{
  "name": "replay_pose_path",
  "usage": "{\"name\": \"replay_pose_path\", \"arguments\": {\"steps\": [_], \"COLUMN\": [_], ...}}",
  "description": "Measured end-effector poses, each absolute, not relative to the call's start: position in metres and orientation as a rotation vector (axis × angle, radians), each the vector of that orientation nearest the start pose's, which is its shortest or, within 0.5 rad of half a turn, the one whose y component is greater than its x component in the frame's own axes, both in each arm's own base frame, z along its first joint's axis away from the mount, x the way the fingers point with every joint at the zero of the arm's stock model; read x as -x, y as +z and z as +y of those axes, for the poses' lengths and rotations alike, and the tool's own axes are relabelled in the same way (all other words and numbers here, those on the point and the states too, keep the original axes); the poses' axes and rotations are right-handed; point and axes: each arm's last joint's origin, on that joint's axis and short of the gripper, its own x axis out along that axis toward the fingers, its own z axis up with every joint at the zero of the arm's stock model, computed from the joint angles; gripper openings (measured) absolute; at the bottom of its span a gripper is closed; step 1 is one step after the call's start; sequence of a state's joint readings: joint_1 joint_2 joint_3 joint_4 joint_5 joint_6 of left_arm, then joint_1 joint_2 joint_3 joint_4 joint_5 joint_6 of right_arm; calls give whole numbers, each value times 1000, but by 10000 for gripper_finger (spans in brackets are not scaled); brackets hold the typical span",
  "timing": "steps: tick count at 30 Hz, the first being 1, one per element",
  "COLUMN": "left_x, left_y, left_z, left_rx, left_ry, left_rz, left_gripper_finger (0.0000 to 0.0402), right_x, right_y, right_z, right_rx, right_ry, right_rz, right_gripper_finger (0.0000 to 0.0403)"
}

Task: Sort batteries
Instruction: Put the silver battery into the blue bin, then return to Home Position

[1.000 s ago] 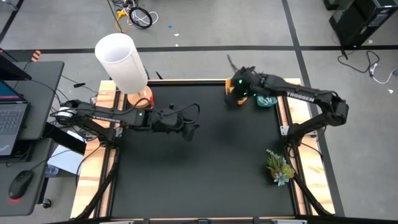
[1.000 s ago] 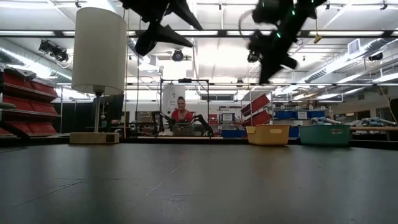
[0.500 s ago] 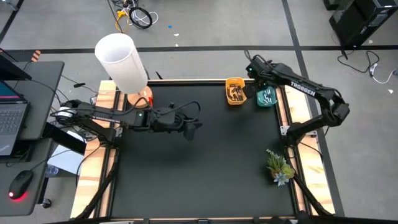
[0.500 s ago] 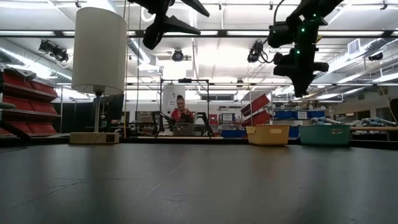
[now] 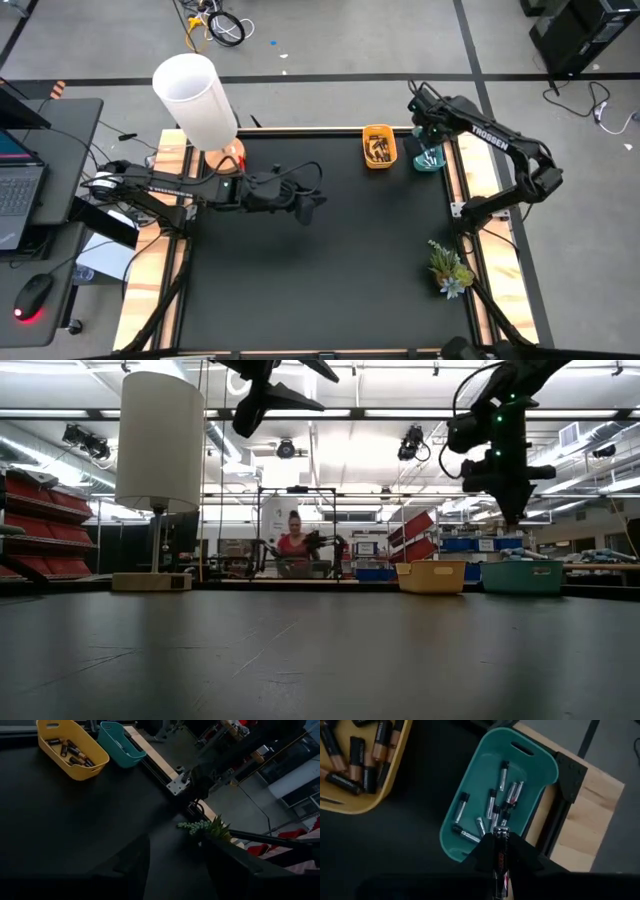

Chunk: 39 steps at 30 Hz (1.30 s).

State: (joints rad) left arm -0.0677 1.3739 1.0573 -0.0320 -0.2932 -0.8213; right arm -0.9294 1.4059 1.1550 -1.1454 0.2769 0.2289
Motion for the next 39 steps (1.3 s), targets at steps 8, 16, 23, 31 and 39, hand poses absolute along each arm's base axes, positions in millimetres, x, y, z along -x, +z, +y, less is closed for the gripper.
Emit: {"name": "replay_pose_path", "arguments": {"steps": [8,16,23,31,39], "left_x": [-312,-313,-271,-215,-186], "left_y": [318,321,345,355,313], "left_z": [-14,-14,-20,-37,-28], "left_rx": [719,727,636,350,393], "left_ry": [286,264,406,372,423], "left_rz": [170,153,137,106,-49], "left_gripper_finger": [191,191,153,76,8], "right_x": [-140,-145,-165,-115,-87], "right_y": [265,265,323,343,298], "right_z": [-198,-198,-148,-63,-35], "right_rx": [-606,-676,-605,-502,-537], "right_ry": [-1122,-1053,-673,-485,-386], "right_rz": [1343,1275,776,208,-146], "right_gripper_finger": [107,155,138,100,56]}}
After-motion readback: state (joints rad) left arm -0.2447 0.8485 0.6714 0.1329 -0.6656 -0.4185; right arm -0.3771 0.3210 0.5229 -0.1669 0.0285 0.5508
